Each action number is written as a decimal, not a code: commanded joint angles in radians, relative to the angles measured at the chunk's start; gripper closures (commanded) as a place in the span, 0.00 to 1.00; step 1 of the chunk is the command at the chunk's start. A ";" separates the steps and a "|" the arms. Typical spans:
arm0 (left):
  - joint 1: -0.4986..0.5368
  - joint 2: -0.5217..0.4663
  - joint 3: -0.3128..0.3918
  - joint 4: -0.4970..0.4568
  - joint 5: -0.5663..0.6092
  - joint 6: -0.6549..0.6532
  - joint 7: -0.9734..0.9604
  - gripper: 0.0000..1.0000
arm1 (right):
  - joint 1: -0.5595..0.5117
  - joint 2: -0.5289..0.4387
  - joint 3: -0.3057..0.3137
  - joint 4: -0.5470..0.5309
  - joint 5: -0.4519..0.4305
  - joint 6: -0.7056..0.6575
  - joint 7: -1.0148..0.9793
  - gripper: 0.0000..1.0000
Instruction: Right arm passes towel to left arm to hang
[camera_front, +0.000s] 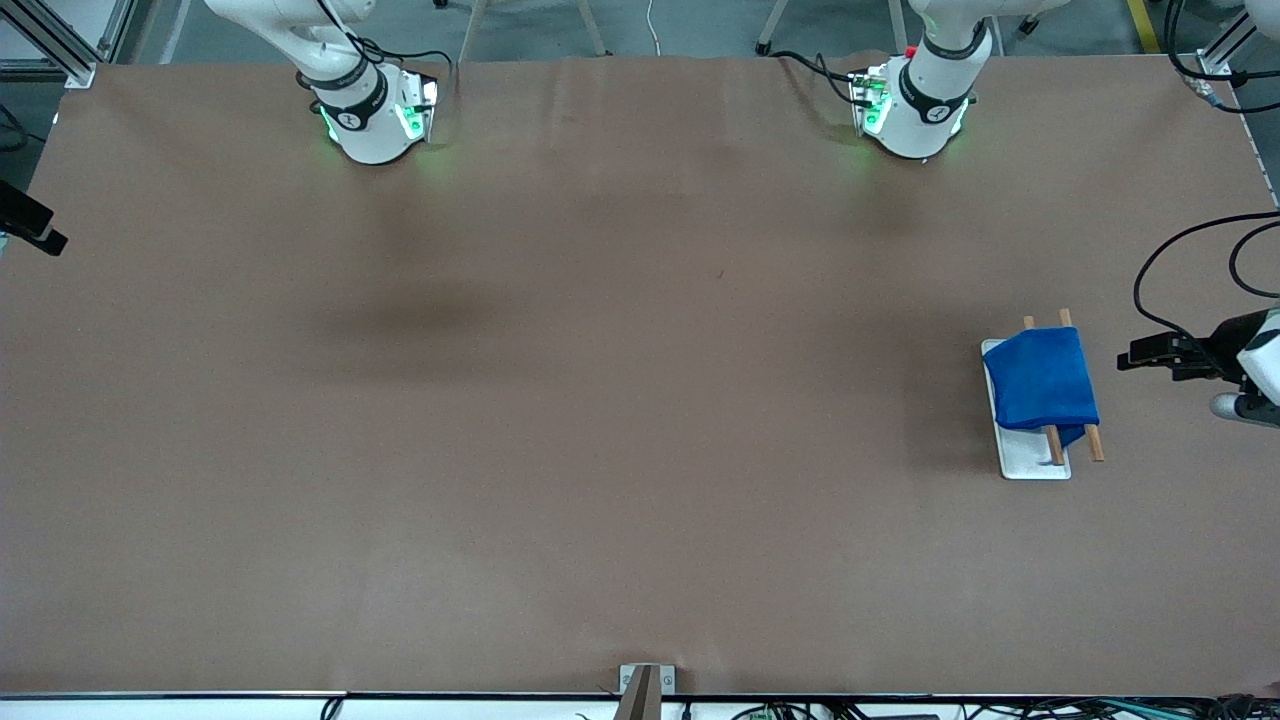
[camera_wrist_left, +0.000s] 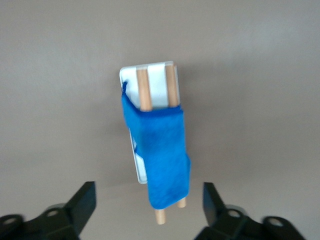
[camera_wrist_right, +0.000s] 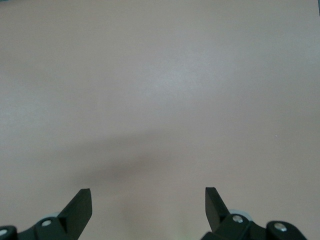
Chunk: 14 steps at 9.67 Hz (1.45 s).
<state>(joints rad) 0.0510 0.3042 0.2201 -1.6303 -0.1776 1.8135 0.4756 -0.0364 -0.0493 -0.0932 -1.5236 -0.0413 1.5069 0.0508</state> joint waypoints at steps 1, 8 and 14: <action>0.000 -0.077 -0.092 -0.017 0.023 -0.011 -0.066 0.00 | -0.008 0.006 0.009 0.010 -0.003 0.027 0.007 0.00; -0.031 -0.326 -0.346 0.027 0.197 -0.146 -0.483 0.00 | -0.008 0.000 0.010 -0.010 0.034 0.042 0.047 0.00; -0.055 -0.298 -0.312 0.115 0.184 -0.318 -0.482 0.00 | -0.011 0.002 0.009 -0.010 0.034 0.036 0.047 0.00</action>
<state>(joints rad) 0.0189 -0.0192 -0.1104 -1.5156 0.0036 1.5189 -0.0021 -0.0365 -0.0432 -0.0891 -1.5284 -0.0221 1.5408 0.1086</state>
